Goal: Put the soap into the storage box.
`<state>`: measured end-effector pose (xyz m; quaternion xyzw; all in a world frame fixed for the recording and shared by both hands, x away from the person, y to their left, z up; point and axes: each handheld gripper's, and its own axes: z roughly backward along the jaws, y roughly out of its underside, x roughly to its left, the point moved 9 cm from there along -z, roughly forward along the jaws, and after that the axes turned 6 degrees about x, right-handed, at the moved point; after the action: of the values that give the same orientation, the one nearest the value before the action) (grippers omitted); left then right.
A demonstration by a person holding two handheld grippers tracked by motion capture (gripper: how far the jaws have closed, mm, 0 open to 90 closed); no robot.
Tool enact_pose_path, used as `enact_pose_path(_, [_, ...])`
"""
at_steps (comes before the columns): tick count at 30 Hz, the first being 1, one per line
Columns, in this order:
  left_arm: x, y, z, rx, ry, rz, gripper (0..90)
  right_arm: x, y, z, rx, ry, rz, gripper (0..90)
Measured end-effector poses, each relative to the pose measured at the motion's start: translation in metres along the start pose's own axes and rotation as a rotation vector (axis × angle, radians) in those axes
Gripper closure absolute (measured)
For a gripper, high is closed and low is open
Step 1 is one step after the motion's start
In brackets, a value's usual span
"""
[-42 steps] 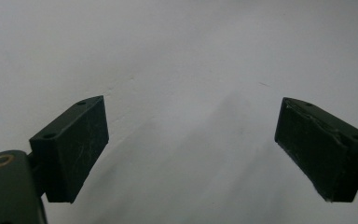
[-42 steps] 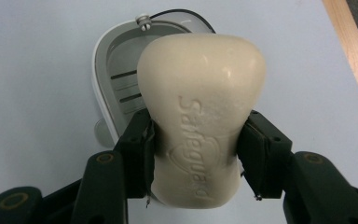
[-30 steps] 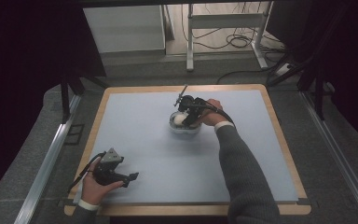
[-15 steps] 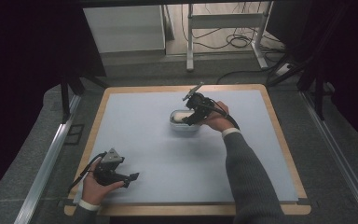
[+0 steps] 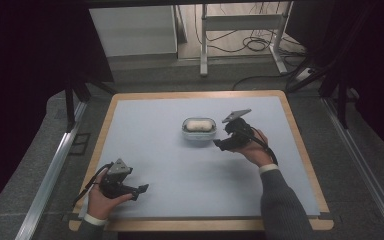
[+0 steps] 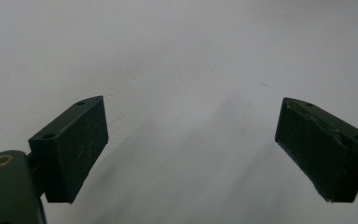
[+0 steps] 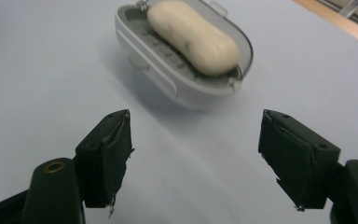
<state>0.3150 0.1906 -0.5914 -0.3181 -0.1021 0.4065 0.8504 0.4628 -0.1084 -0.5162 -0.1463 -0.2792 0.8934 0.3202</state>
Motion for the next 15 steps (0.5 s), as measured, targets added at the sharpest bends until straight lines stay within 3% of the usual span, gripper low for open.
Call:
enact_pose_path(12, [0.000,0.001,-0.001,0.008,-0.005,-0.005,9.9,-0.006,0.076,0.017,-0.052,0.027,-0.102,22.9])
enact_pose_path(15, [0.001,0.000,-0.001,0.006,-0.007,-0.003,9.8,-0.008,0.093,0.019,-0.044,0.043,-0.121,23.0])
